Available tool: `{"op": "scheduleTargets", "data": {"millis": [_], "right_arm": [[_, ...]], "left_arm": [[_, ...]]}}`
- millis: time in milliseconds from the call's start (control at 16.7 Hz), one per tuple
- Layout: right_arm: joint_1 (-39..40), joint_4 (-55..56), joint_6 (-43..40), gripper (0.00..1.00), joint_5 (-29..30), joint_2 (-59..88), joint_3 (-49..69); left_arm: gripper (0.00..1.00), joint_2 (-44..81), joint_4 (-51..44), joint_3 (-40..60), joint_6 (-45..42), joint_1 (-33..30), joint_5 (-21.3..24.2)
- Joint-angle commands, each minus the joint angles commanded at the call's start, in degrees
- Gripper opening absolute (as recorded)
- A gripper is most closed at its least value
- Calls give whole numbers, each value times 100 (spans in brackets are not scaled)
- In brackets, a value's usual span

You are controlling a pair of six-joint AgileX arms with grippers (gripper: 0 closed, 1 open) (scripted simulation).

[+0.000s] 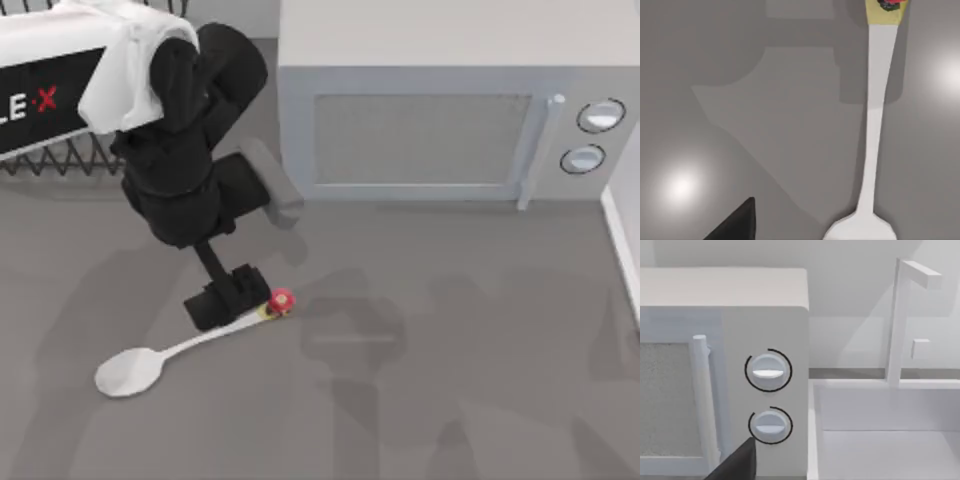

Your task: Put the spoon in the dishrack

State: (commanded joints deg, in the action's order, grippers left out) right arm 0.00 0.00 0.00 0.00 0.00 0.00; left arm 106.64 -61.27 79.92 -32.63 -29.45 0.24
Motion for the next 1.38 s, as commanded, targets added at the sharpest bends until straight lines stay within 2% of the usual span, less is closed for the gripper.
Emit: {"op": "scheduleTargets", "data": {"millis": [540,1020,1380], "right_arm": [[0,0,0,100,0,0,0],[0,0,0,100,0,0,0],[0,0,0,100,0,0,0]], "left_arm": [[100,258,-25,105,-74,-45,-1],[100,1012,1748,-880,-91,-58,4],[100,1118,1955,-1010,-93,-58,5]]}}
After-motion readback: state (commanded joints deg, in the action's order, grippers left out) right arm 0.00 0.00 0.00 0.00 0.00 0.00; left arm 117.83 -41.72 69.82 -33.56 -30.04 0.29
